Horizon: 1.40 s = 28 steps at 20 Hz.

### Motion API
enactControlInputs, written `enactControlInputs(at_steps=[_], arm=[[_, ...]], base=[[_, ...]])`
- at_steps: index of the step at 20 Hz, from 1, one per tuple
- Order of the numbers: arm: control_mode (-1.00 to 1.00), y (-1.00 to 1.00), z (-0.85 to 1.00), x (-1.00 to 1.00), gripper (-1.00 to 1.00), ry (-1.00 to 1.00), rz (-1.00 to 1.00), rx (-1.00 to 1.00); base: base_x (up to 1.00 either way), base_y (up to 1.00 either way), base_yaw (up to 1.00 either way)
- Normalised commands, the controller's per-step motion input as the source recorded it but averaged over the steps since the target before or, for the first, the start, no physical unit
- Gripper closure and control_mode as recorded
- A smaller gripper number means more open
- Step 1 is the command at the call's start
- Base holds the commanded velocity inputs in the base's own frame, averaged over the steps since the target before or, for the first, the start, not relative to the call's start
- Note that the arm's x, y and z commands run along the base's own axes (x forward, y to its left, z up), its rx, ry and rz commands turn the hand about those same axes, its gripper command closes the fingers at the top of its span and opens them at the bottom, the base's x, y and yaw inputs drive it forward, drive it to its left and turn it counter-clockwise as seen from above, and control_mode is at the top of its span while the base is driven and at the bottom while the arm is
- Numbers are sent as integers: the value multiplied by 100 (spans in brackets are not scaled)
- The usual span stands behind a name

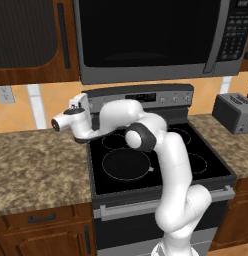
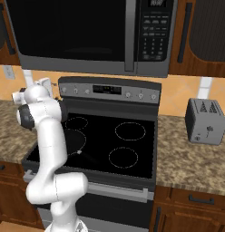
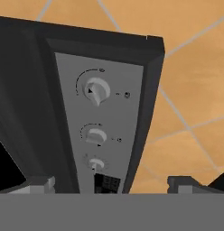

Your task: Turn off the front left burner of the stove.

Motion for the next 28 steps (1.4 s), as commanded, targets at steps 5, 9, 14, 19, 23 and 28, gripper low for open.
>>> enactControlInputs(at_steps=[5, 9, 14, 19, 23, 28], arm=[[-100, -6, -21, 40, -100, 3, 4, -1], [-100, -22, -18, 36, -100, 0, 6, 0], [-100, -1, -7, 49, -100, 1, 0, 0], [-100, 0, -13, 48, -100, 1, 0, 0], [-100, 4, -22, 34, -100, 0, 0, 0], [-100, 16, -19, 19, -100, 1, 1, -5]], base=[[0, 0, 0], [0, 0, 0], [0, 0, 0], [0, 0, 0], [0, 0, 0], [0, 0, 0]])
